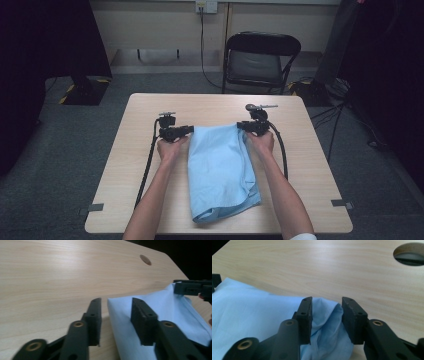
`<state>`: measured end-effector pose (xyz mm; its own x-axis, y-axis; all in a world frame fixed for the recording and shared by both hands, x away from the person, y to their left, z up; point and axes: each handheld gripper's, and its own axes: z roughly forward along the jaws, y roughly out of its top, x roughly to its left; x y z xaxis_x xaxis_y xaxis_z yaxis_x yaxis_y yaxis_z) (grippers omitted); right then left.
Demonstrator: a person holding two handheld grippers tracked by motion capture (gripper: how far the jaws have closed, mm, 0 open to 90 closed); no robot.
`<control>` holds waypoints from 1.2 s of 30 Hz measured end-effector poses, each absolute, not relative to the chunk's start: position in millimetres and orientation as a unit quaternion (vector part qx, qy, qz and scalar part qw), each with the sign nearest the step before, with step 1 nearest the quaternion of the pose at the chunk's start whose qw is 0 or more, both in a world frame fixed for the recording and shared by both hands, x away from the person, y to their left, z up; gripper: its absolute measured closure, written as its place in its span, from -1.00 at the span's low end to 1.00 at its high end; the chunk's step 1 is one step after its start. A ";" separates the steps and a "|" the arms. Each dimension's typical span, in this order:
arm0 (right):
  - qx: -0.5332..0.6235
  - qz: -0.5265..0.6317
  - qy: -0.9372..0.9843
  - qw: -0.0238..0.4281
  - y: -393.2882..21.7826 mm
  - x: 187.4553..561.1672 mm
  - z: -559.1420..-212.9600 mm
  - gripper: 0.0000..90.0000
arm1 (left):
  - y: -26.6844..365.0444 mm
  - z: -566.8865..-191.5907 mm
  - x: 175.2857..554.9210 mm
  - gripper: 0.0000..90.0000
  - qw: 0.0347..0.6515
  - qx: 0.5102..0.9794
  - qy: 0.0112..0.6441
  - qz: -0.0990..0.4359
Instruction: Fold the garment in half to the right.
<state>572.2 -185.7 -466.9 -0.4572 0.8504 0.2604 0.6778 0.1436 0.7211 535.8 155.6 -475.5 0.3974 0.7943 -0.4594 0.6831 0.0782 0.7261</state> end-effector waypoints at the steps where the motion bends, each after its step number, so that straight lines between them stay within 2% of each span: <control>1: 0.510 0.411 0.749 0.102 -186.8 570.7 -467.2 0.36 | 155.0 -475.8 536.1 0.24 0.492 0.677 0.545 0.058; 4: 0.499 0.443 0.737 0.108 -190.1 560.2 -459.2 0.22 | 155.2 -480.2 539.0 -0.05 0.495 0.672 0.550 0.040; 8: 0.490 0.436 0.748 0.098 -187.8 552.1 -456.1 0.13 | 150.6 -487.8 541.4 -0.19 0.492 0.674 0.550 0.023; 10: 0.488 0.432 0.754 0.090 -184.8 551.9 -458.7 0.08 | 145.2 -490.9 541.6 -0.10 0.489 0.683 0.542 0.017; 13: 0.491 0.419 0.759 0.086 -178.0 551.2 -463.7 0.12 | 140.9 -491.5 541.4 0.19 0.474 0.694 0.541 0.026; 15: 0.484 0.399 0.772 0.102 -174.3 550.1 -467.4 0.30 | 140.7 -491.2 541.3 0.37 0.470 0.695 0.543 0.032; 17: 0.485 0.384 0.777 0.115 -175.0 550.0 -470.7 0.62 | 141.2 -491.2 541.1 0.56 0.469 0.697 0.541 0.037; 19: 0.484 0.387 0.776 0.118 -179.5 551.2 -470.9 0.82 | 141.7 -490.6 541.4 0.73 0.467 0.702 0.536 0.044; 24: 0.487 0.387 0.774 0.121 -182.0 559.7 -469.7 0.89 | 137.2 -492.2 544.9 0.82 0.460 0.701 0.542 0.055; 29: 0.498 0.380 0.771 0.112 -182.1 565.9 -483.2 0.88 | 135.7 -497.5 547.5 0.81 0.460 0.701 0.542 0.056; 32: 0.502 0.384 0.769 0.100 -184.4 567.7 -489.4 0.80 | 136.7 -499.5 548.3 0.75 0.458 0.703 0.541 0.058; 33: 0.503 0.385 0.768 0.096 -185.3 568.3 -489.5 0.74 | 136.8 -499.9 548.2 0.74 0.459 0.703 0.541 0.057; 36: 0.501 0.393 0.767 0.081 -185.7 566.6 -486.3 0.36 | 137.1 -497.7 546.9 0.63 0.463 0.699 0.542 0.047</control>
<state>566.6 -185.7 -486.3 -0.4857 0.8317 0.2690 0.7041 0.1899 0.6842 546.9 137.1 -497.7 0.4076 0.8017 -0.4373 0.7155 0.0172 0.6984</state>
